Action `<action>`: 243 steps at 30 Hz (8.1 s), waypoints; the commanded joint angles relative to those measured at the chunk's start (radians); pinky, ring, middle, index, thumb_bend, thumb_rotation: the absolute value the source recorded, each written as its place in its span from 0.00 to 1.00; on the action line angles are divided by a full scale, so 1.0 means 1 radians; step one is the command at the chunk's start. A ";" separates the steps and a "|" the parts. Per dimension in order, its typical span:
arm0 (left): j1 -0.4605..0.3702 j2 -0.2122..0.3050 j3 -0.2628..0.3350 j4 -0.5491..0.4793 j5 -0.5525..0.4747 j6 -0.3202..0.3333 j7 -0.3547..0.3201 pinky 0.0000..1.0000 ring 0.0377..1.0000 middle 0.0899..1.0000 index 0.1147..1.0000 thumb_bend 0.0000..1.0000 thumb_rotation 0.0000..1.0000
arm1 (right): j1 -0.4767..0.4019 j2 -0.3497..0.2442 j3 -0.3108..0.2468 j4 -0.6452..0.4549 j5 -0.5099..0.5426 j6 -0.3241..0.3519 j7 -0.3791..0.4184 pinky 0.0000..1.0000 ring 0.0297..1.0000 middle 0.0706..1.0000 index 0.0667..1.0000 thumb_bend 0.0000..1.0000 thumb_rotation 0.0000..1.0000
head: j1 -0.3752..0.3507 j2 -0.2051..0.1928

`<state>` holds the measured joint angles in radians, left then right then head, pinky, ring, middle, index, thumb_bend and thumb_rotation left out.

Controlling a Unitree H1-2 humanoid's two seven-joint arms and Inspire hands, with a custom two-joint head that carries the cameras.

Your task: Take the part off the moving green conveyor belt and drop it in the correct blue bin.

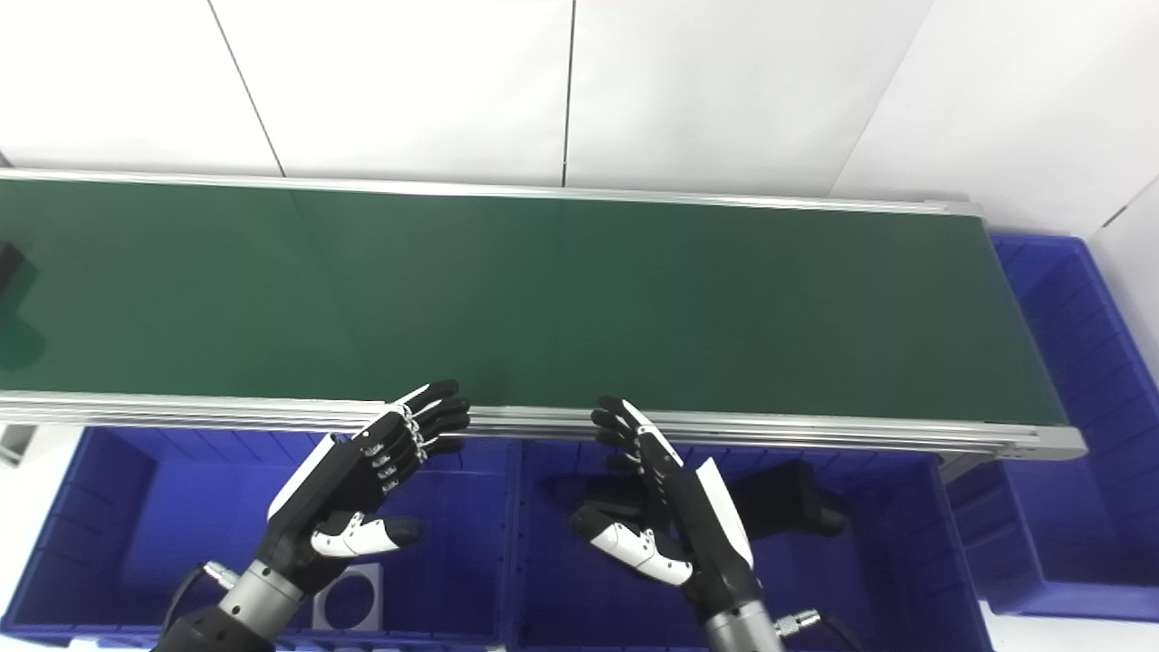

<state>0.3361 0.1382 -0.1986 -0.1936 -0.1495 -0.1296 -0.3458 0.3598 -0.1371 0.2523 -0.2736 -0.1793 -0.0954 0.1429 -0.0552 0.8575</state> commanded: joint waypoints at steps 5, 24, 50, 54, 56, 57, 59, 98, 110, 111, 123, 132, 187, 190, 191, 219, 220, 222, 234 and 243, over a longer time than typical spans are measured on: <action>-0.008 -0.005 -0.004 -0.016 -0.011 -0.007 0.003 0.84 0.87 0.87 0.88 0.94 0.44 | -0.008 0.004 -0.008 -0.007 0.007 -0.037 -0.006 0.78 0.85 0.87 0.91 0.77 0.66 | 0.004 -0.002; -0.009 -0.010 -0.011 -0.007 -0.008 -0.015 0.000 0.85 0.88 0.87 0.88 0.93 0.43 | -0.006 -0.002 -0.013 0.001 0.017 -0.052 -0.004 0.77 0.85 0.87 0.91 0.77 0.65 | 0.020 -0.013; -0.030 -0.083 -0.069 0.125 0.069 -0.091 0.026 0.85 0.88 0.88 0.88 0.95 0.42 | -0.017 -0.052 -0.058 0.134 0.058 -0.213 -0.003 0.78 0.85 0.87 0.92 0.70 0.62 | 0.302 -0.240; -0.039 -0.103 -0.075 0.160 0.086 -0.104 0.036 0.85 0.88 0.87 0.88 0.96 0.42 | -0.030 -0.059 -0.067 0.171 0.067 -0.249 -0.001 0.79 0.85 0.87 0.92 0.69 0.61 | 0.334 -0.278; -0.043 -0.109 -0.077 0.168 0.092 -0.103 0.041 0.85 0.87 0.87 0.87 0.97 0.41 | -0.034 -0.060 -0.071 0.181 0.070 -0.258 0.001 0.77 0.85 0.88 0.92 0.69 0.60 | 0.340 -0.288; -0.044 -0.112 -0.078 0.171 0.094 -0.102 0.043 0.85 0.87 0.87 0.87 0.98 0.40 | -0.035 -0.061 -0.072 0.185 0.072 -0.260 0.001 0.77 0.85 0.88 0.92 0.68 0.60 | 0.340 -0.290; -0.048 -0.117 -0.078 0.182 0.095 -0.107 0.042 0.85 0.88 0.87 0.87 0.98 0.40 | -0.039 -0.062 -0.076 0.193 0.069 -0.267 0.000 0.76 0.84 0.87 0.92 0.69 0.60 | 0.343 -0.297; -0.105 -0.139 -0.076 0.319 0.096 -0.196 0.044 0.83 0.86 0.86 0.86 0.97 0.36 | -0.081 -0.059 -0.120 0.208 0.084 -0.313 -0.011 0.74 0.83 0.85 0.91 0.69 0.59 | 0.414 -0.397; -0.108 -0.137 -0.076 0.317 0.097 -0.195 0.044 0.83 0.86 0.86 0.85 0.97 0.35 | -0.156 -0.070 -0.161 0.056 0.083 -0.212 0.003 0.75 0.84 0.88 0.92 0.71 0.60 | 0.408 -0.387; -0.108 -0.137 -0.076 0.316 0.096 -0.193 0.044 0.83 0.86 0.86 0.85 0.97 0.35 | -0.169 -0.076 -0.164 0.042 0.078 -0.191 0.008 0.76 0.85 0.88 0.92 0.72 0.61 | 0.408 -0.387; -0.104 -0.134 -0.076 0.306 0.089 -0.187 0.040 0.83 0.86 0.86 0.86 0.98 0.35 | -0.321 -0.109 -0.184 -0.041 -0.006 -0.029 0.025 0.76 0.88 0.91 0.94 0.77 0.76 | 0.399 -0.373; -0.117 -0.129 -0.071 0.317 0.092 -0.185 0.040 0.84 0.86 0.87 0.86 1.00 0.36 | -0.465 -0.105 -0.168 -0.019 -0.059 0.074 0.046 0.77 0.89 0.93 0.95 0.72 0.69 | 0.379 -0.371; -0.149 -0.124 -0.069 0.345 0.085 -0.189 0.037 0.87 0.89 0.89 0.88 0.98 0.37 | -0.919 0.065 0.116 0.637 -0.271 -0.022 -0.009 0.78 0.87 0.89 0.91 0.81 0.63 | 0.330 -0.345; -0.146 -0.126 -0.070 0.339 0.084 -0.182 0.038 0.87 0.89 0.89 0.88 0.98 0.37 | -0.937 0.081 0.145 0.676 -0.295 -0.038 -0.019 0.77 0.85 0.87 0.90 0.82 0.63 | 0.330 -0.342; -0.145 -0.127 -0.071 0.336 0.083 -0.178 0.038 0.87 0.89 0.89 0.88 0.98 0.37 | -0.941 0.085 0.151 0.682 -0.299 -0.038 -0.017 0.78 0.86 0.87 0.91 0.81 0.62 | 0.330 -0.341; -0.117 -0.143 -0.109 0.287 0.128 -0.137 0.065 0.84 0.91 0.94 0.89 0.99 0.39 | -1.017 0.221 0.258 0.838 -0.352 -0.063 -0.027 0.79 0.87 0.89 0.90 0.83 0.63 | 0.359 -0.310; -0.116 -0.143 -0.110 0.282 0.132 -0.129 0.067 0.84 0.91 0.94 0.89 0.99 0.39 | -1.020 0.225 0.259 0.851 -0.353 -0.071 -0.032 0.79 0.87 0.89 0.90 0.83 0.63 | 0.359 -0.310; -0.115 -0.144 -0.112 0.275 0.134 -0.118 0.071 0.83 0.91 0.94 0.89 0.99 0.39 | -1.027 0.233 0.261 0.876 -0.355 -0.085 -0.039 0.78 0.87 0.89 0.90 0.84 0.63 | 0.361 -0.308; -0.108 -0.156 -0.114 0.268 0.137 -0.118 0.075 0.79 0.86 0.91 0.90 0.97 0.36 | -1.062 0.251 0.269 0.944 -0.363 -0.090 -0.050 0.79 0.88 0.89 0.91 0.84 0.62 | 0.370 -0.303; -0.104 -0.161 -0.129 0.241 0.212 -0.077 0.109 0.67 0.77 0.84 0.88 1.00 0.41 | -1.106 0.269 0.273 0.998 -0.368 -0.089 -0.059 0.78 0.87 0.89 0.91 0.84 0.60 | 0.381 -0.299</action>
<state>0.2339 -0.0101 -0.3164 0.0793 0.0546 -0.2035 -0.2456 -0.6865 0.1016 0.5268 0.7348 -0.5458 -0.1363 0.1055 0.3252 0.5584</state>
